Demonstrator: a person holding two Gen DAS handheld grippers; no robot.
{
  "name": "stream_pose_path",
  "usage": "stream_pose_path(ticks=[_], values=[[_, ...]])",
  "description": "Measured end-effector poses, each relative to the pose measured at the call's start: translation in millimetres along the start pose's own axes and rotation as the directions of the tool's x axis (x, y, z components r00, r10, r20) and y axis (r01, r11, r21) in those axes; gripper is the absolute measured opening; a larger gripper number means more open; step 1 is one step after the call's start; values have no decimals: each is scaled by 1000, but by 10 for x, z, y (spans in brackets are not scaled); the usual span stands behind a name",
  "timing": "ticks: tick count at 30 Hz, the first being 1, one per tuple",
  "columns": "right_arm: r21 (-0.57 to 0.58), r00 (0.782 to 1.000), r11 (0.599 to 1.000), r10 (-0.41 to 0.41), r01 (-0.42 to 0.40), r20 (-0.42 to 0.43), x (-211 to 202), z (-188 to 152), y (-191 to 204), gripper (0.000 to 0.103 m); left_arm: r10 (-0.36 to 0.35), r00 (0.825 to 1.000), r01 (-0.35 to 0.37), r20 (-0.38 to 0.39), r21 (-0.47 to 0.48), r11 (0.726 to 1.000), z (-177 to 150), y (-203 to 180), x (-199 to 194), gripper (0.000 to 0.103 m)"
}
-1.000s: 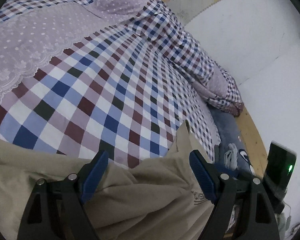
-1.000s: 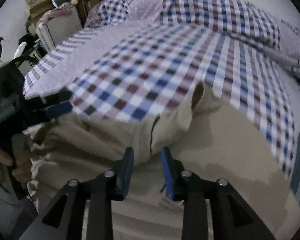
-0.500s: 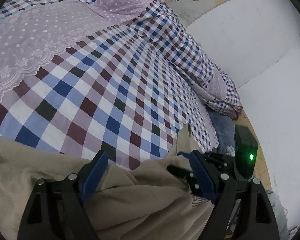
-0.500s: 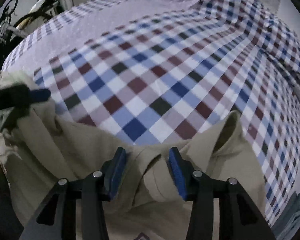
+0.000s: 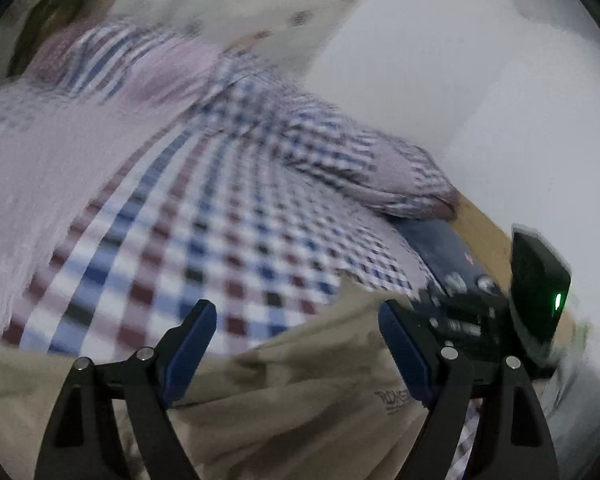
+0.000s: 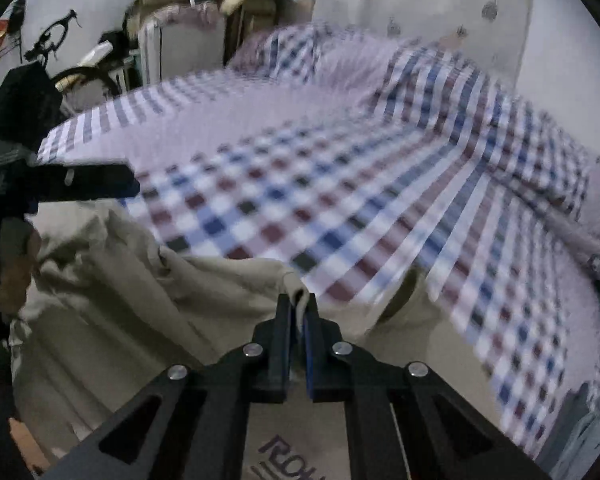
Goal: Fold clothes
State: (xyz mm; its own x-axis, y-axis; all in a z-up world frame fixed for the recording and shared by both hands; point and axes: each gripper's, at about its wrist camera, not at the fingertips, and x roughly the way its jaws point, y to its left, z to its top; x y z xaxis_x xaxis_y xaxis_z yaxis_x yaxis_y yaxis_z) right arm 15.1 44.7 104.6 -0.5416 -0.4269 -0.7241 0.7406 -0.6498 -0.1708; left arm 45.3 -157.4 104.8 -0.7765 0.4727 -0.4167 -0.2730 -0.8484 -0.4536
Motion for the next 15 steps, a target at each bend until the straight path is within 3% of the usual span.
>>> stream_pose_path(ticks=[4, 7, 8, 10, 15], values=[[-84, 999, 996, 23, -20, 39, -88, 179, 265, 4, 73, 997, -69, -17, 161, 985, -92, -236, 103, 86], [-140, 999, 990, 27, -23, 32, -174, 166, 394, 4, 127, 991, -110, -50, 257, 960, -159, -382, 256, 73], [-150, 999, 988, 30, -26, 29, -176, 151, 404, 4, 134, 989, -111, -65, 272, 956, -171, -410, 303, 64], [-155, 998, 987, 52, -49, 18, -118, 168, 520, 4, 137, 985, -104, -100, 284, 953, -196, -453, 407, 54], [-196, 998, 978, 67, -68, -12, -52, 157, 572, 4, 62, 989, -20, -136, 288, 957, -235, -551, 467, 53]])
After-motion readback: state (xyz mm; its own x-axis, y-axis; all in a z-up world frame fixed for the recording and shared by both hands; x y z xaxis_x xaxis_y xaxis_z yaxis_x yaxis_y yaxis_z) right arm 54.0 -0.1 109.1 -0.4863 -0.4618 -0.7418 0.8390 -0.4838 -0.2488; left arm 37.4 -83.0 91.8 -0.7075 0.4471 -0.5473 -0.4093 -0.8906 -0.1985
